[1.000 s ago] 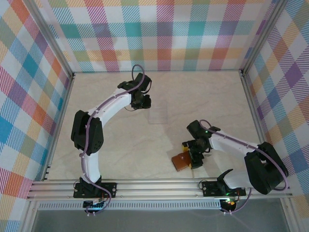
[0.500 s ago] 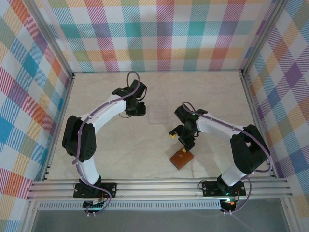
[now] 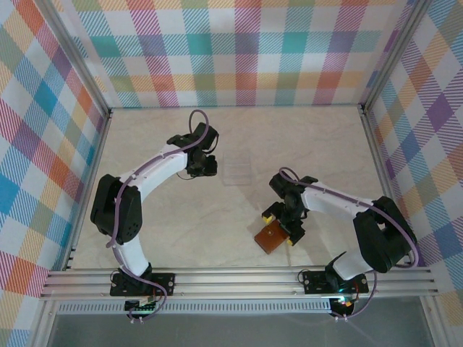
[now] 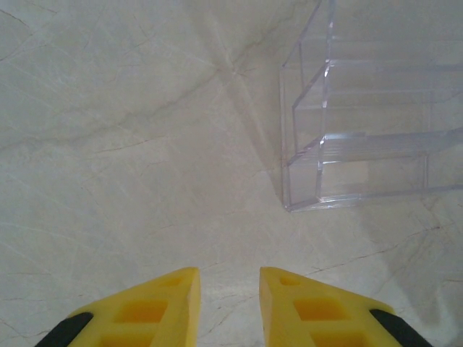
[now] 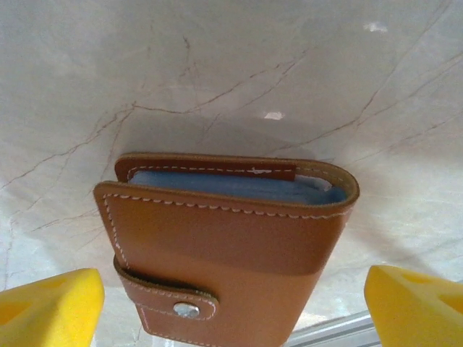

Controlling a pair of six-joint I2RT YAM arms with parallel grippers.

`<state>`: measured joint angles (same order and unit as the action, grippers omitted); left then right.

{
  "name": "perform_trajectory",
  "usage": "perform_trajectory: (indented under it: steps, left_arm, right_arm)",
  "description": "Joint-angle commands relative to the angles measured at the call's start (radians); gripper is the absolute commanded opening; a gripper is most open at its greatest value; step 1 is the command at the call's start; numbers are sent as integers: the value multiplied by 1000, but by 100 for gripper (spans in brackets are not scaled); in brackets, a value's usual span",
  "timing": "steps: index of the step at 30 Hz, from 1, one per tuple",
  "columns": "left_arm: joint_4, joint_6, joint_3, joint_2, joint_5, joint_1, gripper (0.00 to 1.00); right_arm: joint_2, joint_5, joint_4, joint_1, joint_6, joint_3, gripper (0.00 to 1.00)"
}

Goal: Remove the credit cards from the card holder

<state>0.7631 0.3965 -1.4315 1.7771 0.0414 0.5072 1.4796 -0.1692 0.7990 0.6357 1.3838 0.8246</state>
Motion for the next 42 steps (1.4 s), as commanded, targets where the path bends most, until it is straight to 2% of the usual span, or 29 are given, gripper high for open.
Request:
perform_trajectory:
  steps: [1, 6, 13, 21, 26, 35, 42]
  left_arm:
    - [11, -7, -24, -10, -16, -12, 28]
    - [14, -12, -24, -2, -7, -12, 28]
    - [10, -13, -16, 5, -12, -12, 29]
    - [14, -18, 0, -15, -3, -12, 28]
    - [-4, -8, 56, -47, -17, -6, 29]
    - [-53, 17, 214, -104, -12, 25, 29]
    - [-85, 59, 307, -153, -11, 30, 29]
  right_arm:
    - [33, -33, -46, 9, 38, -18, 93]
    - [58, -37, -83, 12, 49, -26, 90]
    - [88, -29, -89, 18, 46, -15, 81]
    - [136, 8, -41, 33, -12, 113, 72]
    - [228, 5, -23, 38, -99, 235, 70]
    - [451, 37, 112, 79, -373, 547, 70]
    - [587, 64, 194, 114, -556, 705, 71]
